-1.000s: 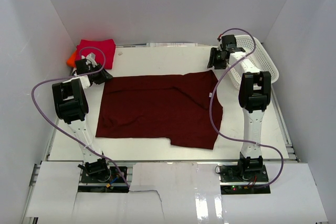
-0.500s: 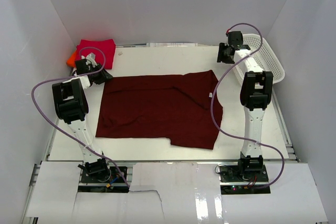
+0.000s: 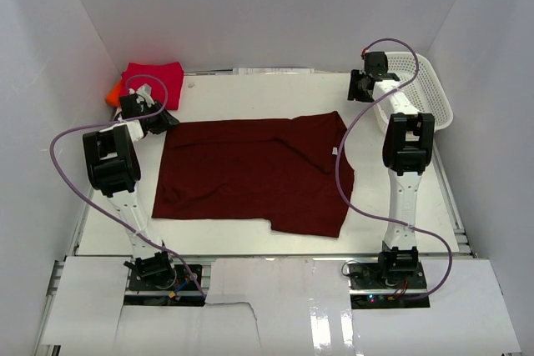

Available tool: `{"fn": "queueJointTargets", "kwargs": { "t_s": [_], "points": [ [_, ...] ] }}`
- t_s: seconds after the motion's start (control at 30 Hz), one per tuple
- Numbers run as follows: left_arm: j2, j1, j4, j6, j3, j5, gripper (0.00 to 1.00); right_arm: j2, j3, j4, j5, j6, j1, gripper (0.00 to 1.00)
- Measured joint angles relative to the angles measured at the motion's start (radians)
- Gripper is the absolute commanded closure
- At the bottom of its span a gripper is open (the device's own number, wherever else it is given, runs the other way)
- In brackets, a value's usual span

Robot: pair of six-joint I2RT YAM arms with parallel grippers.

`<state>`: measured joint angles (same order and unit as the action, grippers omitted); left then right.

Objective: Fold and stack the t-shirts
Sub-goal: Fold the flattened tshirt in 1/3 of the way

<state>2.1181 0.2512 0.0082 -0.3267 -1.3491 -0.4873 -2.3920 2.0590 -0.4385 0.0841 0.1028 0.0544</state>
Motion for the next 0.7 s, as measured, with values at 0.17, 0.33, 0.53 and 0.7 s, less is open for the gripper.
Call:
{"fn": "queueJointTargets", "kwargs": {
  "t_s": [0.17,0.33,0.53,0.7],
  "points": [
    [-0.002,0.000,-0.004,-0.003,0.000,0.000,0.61,0.027,-0.011,-0.005,-0.118,0.007,-0.008,0.48],
    [-0.020,0.000,-0.028,-0.003,0.005,0.008,0.60,0.178,-0.146,-0.017,-0.211,0.021,-0.003,0.49],
    [-0.081,-0.003,-0.082,0.004,0.023,0.040,0.61,0.411,-0.342,-0.023,-0.298,0.029,0.054,0.49],
    [-0.188,-0.024,-0.117,0.004,0.026,0.047,0.60,0.471,-0.427,-0.034,-0.359,0.029,0.131,0.50]
  ]
}}
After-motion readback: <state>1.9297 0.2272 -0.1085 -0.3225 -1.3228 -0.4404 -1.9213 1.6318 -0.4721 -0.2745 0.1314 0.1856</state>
